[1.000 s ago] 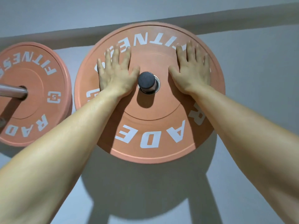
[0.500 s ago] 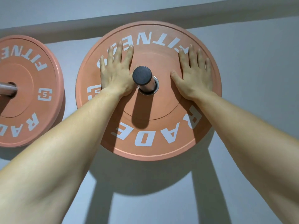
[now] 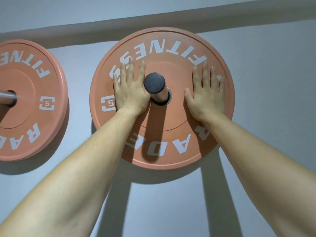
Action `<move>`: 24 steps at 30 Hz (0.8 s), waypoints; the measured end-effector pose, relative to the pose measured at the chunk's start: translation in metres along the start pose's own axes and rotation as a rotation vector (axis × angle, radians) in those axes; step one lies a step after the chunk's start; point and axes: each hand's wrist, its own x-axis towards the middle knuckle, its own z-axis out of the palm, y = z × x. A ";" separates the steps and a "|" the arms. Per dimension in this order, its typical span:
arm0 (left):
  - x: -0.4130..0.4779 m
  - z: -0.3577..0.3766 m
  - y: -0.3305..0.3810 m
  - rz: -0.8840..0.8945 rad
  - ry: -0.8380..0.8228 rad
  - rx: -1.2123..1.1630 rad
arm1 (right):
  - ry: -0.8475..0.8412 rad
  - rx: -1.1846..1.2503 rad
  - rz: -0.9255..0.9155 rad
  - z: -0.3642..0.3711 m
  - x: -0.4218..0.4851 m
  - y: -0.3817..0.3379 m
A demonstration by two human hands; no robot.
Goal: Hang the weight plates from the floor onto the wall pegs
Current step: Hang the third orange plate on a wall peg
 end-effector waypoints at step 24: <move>-0.104 0.018 -0.019 0.089 -0.217 0.060 | -0.218 0.073 0.092 -0.018 -0.106 -0.058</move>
